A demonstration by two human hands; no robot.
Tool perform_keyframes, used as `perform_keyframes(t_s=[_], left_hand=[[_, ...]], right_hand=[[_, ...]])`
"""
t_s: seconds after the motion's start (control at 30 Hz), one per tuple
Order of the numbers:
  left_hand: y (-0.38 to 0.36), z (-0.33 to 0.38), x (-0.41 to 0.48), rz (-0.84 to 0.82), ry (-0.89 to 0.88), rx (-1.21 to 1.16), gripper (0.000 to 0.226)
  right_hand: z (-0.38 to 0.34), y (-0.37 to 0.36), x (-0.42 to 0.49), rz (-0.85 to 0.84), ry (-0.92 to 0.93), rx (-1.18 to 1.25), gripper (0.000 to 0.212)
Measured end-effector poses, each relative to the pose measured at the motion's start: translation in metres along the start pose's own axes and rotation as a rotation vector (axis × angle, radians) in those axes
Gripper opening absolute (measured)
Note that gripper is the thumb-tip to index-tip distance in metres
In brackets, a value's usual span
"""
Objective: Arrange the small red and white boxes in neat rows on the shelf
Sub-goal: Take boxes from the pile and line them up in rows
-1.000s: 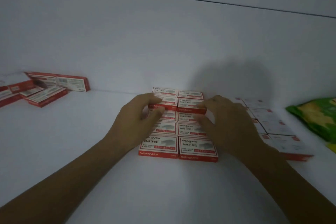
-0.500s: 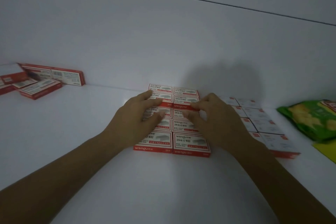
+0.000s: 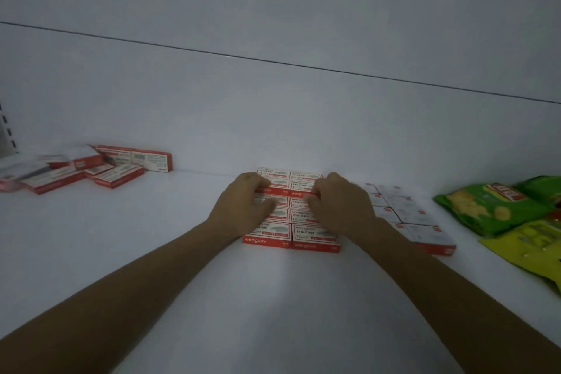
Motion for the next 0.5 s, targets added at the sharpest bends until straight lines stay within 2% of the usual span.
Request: perform_keyframes(t_s=[0.07,0.17,0.33,0.5], left_hand=[[0.001,-0.002,0.001,0.004,-0.001,0.000,0.043],[0.016,-0.005,-0.001,0.030,-0.025,0.029,0.044],[0.081,-0.030,-0.015,-0.010,-0.214,0.273,0.042],[0.165,-0.103,-0.039,-0.003,-0.161,0.389,0.042]], right_hand=[[-0.011,0.009,0.006,0.084,0.019,-0.124,0.033],[-0.050,0.024,0.012,0.250,0.098,-0.133,0.034],[-0.143,0.008,0.015,0.179,0.218,0.019,0.034],[-0.244,-0.023,0.009,0.133,0.307,0.137,0.039]])
Point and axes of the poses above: each hand's wrist, its own x-axis towards the middle knuckle, its own y-axis out of the back of the hand, z = x × y, the point moved 8 cm from there along x, towards the middle knuckle, and after that the axes turned 12 degrees about z, right-handed, at the moved point
